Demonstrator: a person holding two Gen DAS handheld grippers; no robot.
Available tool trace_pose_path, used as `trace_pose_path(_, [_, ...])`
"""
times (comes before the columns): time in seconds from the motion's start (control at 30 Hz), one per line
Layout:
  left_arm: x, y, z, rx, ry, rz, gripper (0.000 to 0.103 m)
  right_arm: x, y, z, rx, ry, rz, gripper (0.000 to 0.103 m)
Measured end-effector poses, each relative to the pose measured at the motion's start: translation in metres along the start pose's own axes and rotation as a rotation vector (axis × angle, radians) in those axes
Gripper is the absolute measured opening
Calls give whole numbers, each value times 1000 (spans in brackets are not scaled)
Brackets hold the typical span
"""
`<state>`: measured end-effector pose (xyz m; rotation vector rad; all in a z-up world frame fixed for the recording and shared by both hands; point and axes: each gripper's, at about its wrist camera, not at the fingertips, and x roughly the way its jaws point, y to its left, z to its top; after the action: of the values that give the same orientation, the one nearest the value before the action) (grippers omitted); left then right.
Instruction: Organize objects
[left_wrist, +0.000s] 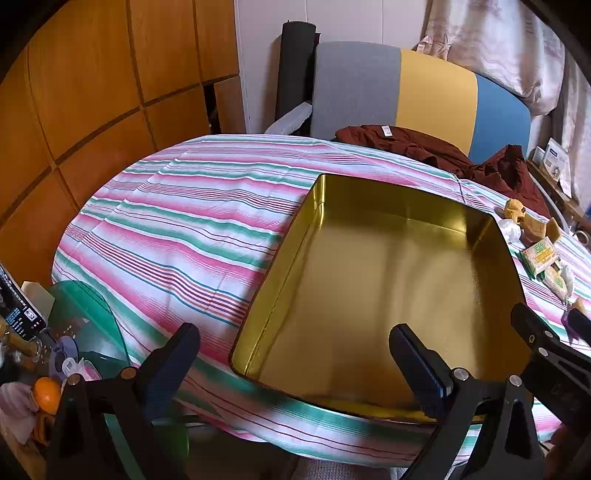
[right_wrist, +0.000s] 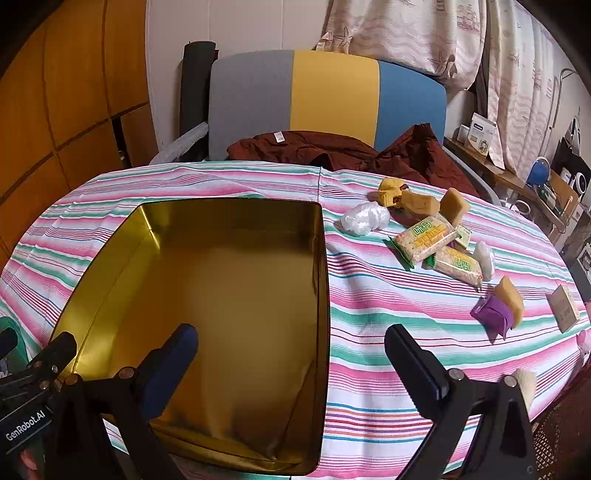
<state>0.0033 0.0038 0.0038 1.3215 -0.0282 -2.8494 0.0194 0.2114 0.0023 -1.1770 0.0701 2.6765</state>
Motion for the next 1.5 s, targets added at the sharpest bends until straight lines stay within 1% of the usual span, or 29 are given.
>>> trace_pose_path(0.23, [1, 1, 0, -3, 7, -3, 103, -5, 1, 1, -8, -13, 2, 103])
trace_pose_path(0.47, [0, -1, 1, 1, 1, 0, 103, -2, 1, 0, -3, 3, 10, 103])
trace_pose_path(1.5, [-3, 0, 1, 0, -1, 6, 103, -9, 0, -4, -2, -15, 11, 103])
